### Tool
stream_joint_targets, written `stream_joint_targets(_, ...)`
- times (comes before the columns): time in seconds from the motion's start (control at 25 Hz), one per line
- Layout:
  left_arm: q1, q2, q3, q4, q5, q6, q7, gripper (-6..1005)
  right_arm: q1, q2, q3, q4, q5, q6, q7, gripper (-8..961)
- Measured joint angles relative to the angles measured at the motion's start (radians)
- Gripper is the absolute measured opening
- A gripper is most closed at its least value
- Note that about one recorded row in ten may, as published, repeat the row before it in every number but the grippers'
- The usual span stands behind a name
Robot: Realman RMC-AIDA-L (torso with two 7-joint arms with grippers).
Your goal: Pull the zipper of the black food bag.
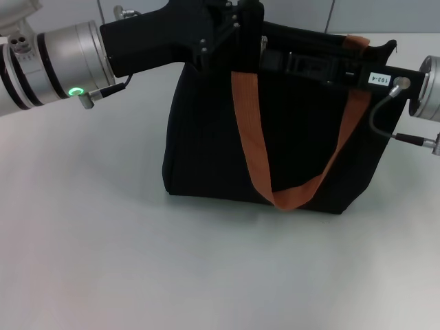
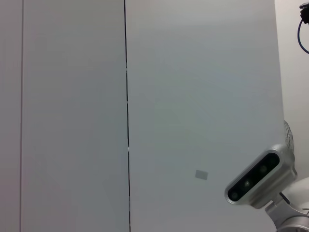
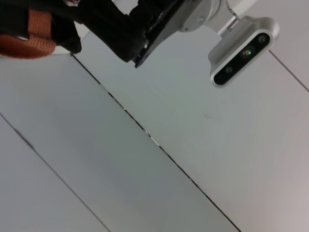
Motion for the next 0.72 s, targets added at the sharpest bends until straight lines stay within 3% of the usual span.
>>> stream_joint_targets(0.72, -0.003, 0.000, 0.000, -0.010, -0.005, -0.004, 0.005, 33, 0.020, 0.001, -0.014, 0.027, 0.002, 0.022, -0.005, 200)
